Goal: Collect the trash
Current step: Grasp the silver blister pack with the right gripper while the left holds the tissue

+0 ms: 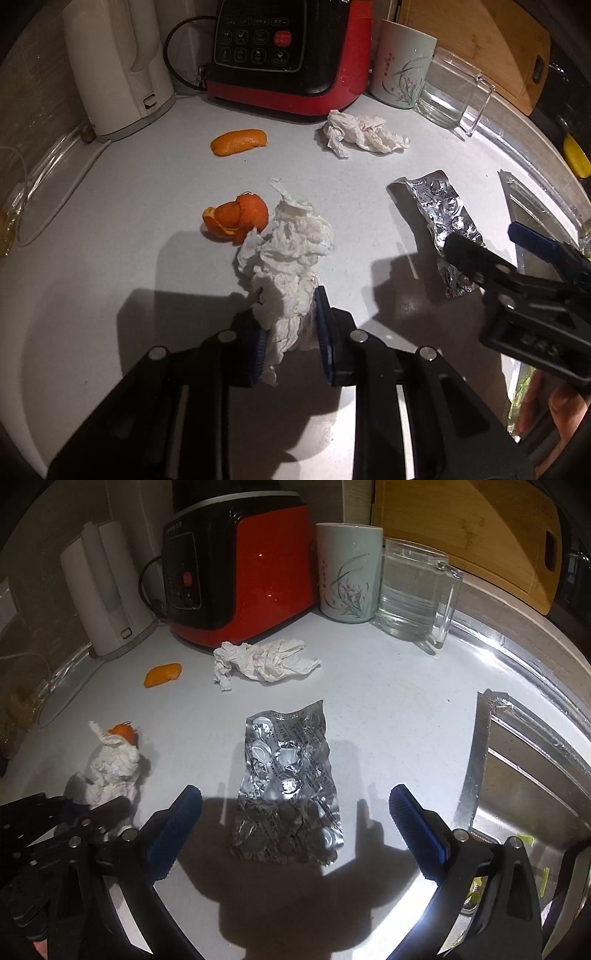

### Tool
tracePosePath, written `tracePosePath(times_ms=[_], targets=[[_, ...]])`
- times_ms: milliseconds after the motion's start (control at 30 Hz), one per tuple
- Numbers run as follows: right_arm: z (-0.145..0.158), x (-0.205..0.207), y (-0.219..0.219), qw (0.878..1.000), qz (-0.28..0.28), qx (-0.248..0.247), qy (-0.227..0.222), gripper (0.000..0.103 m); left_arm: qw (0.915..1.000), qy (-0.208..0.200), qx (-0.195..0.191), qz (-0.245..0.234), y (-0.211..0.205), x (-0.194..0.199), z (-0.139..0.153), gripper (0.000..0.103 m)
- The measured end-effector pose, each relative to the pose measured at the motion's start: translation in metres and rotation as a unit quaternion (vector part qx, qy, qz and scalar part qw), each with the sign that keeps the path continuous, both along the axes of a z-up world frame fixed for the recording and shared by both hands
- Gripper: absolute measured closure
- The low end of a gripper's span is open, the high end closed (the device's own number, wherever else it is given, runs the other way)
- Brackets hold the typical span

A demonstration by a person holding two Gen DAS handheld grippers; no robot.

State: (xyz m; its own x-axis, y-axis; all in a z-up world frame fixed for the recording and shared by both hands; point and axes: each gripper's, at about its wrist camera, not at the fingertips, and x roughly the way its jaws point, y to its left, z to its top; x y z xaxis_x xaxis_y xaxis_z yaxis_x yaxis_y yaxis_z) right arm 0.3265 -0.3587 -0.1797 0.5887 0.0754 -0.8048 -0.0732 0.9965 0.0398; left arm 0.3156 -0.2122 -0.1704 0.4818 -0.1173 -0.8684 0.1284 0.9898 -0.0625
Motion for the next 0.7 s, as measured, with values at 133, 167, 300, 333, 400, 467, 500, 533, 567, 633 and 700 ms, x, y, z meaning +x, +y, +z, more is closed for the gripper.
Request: tracePosePath(times_ms=[133, 167, 300, 333, 400, 467, 500, 533, 567, 633, 700], targets=[[-0.009, 0.014, 0.010, 0.999, -0.004, -0.032, 0.005, 0.002, 0.9999, -0.009, -0.008, -0.004, 0.010, -0.010, 0.009, 0.080], [-0.010, 0.016, 0.011, 0.999, -0.006, -0.037, 0.006, 0.002, 0.9999, -0.011, -0.010, -0.005, 0.012, -0.012, 0.012, 0.080], [-0.012, 0.019, 0.009, 0.999, -0.017, -0.041, 0.011, 0.021, 0.9996, -0.019, -0.020, -0.003, 0.022, -0.022, 0.021, 0.080], [-0.013, 0.020, 0.007, 0.999, -0.018, -0.036, 0.015, 0.034, 0.9996, -0.020, -0.021, -0.002, 0.024, -0.025, 0.023, 0.080], [-0.016, 0.020, 0.005, 0.999, -0.019, -0.030, 0.024, 0.040, 0.9994, -0.022, -0.025, 0.000, 0.028, -0.030, 0.027, 0.080], [-0.016, 0.017, 0.005, 0.999, -0.019, -0.031, 0.019, 0.042, 0.9993, -0.025, -0.027, 0.000, 0.030, -0.035, 0.030, 0.080], [-0.015, 0.015, 0.005, 0.999, -0.018, -0.032, 0.018, 0.042, 0.9993, -0.026, -0.027, 0.000, 0.031, -0.038, 0.031, 0.080], [-0.014, 0.012, 0.004, 0.999, -0.018, -0.030, 0.017, 0.042, 0.9992, -0.027, -0.028, 0.001, 0.031, -0.041, 0.033, 0.080], [-0.012, 0.009, 0.003, 0.999, -0.018, -0.025, 0.016, 0.042, 0.9992, -0.028, -0.029, 0.000, 0.032, -0.044, 0.034, 0.080], [-0.006, -0.001, 0.002, 1.000, -0.018, -0.017, 0.010, 0.042, 0.9991, -0.030, -0.031, -0.001, 0.032, -0.052, 0.038, 0.080], [0.003, -0.015, 0.000, 1.000, -0.016, -0.009, 0.005, 0.042, 0.9988, -0.033, -0.035, -0.004, 0.032, -0.062, 0.043, 0.080]])
